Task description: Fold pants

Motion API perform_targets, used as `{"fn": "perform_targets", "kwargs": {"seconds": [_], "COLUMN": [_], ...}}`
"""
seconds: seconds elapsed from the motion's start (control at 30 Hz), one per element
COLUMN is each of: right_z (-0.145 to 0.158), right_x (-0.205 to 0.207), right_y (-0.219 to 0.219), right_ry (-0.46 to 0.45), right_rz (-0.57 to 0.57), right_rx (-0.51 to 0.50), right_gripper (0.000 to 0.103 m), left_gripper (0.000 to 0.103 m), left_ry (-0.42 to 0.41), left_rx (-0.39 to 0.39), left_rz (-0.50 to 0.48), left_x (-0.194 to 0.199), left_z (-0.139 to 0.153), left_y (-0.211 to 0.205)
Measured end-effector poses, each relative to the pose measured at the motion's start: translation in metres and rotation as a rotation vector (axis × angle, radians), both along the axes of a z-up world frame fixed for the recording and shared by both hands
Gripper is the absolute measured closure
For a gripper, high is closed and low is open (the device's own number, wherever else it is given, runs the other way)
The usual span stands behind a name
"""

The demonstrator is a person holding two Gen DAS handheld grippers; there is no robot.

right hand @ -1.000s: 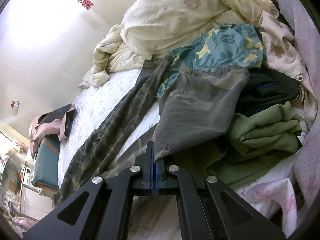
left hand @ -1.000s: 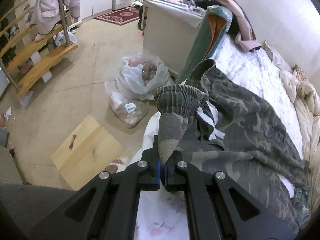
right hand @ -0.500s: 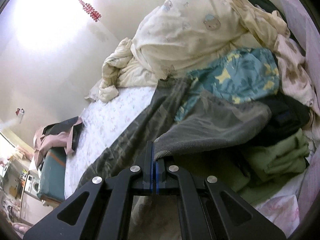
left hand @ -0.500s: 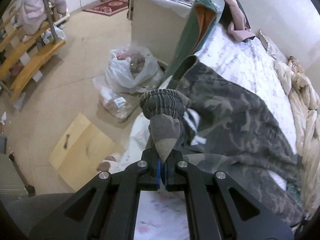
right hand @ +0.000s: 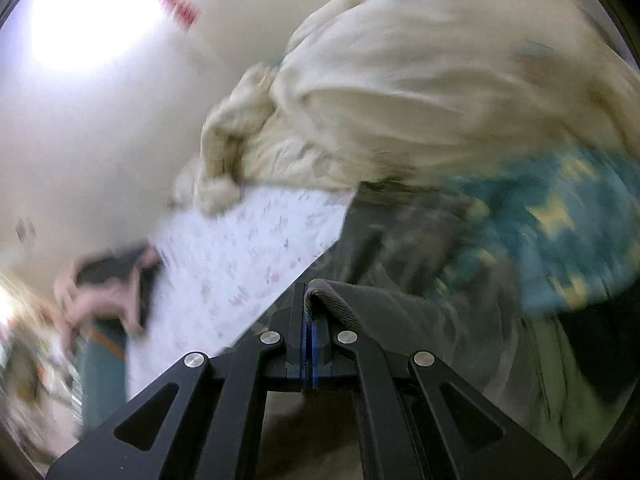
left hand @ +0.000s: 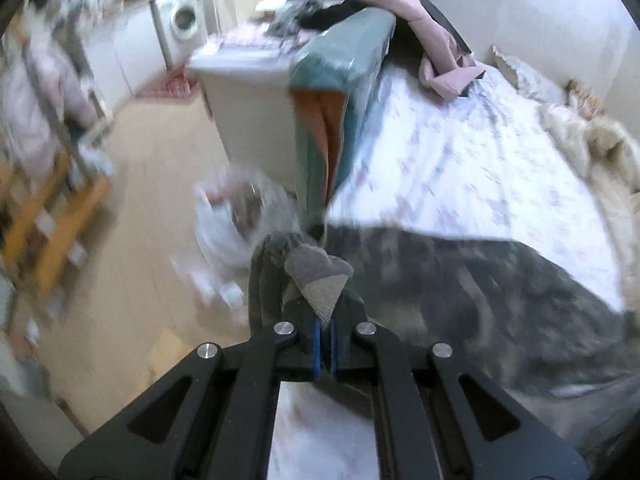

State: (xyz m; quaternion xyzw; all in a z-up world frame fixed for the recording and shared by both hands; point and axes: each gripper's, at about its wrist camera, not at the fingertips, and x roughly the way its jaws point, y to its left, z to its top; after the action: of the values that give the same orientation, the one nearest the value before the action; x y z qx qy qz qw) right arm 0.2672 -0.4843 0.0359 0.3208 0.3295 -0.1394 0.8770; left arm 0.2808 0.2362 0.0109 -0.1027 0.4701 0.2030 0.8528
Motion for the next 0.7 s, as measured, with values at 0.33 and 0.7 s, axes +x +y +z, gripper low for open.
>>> {"fn": "perform_targets", "kwargs": {"seconds": [0.33, 0.7], "right_z": [-0.098, -0.083], "right_x": [0.187, 0.111], "right_y": [0.048, 0.005], "right_ry": [0.236, 0.219], "right_rz": [0.371, 0.450], "right_rx": [-0.235, -0.363], "right_gripper": [0.070, 0.031], "left_gripper": [0.079, 0.013], "left_ry": [0.153, -0.054], "left_rx": [0.191, 0.175], "left_rz": [-0.114, -0.221], "left_x": [0.161, 0.134], "left_z": [-0.090, -0.076], "left_y": [-0.042, -0.089]}}
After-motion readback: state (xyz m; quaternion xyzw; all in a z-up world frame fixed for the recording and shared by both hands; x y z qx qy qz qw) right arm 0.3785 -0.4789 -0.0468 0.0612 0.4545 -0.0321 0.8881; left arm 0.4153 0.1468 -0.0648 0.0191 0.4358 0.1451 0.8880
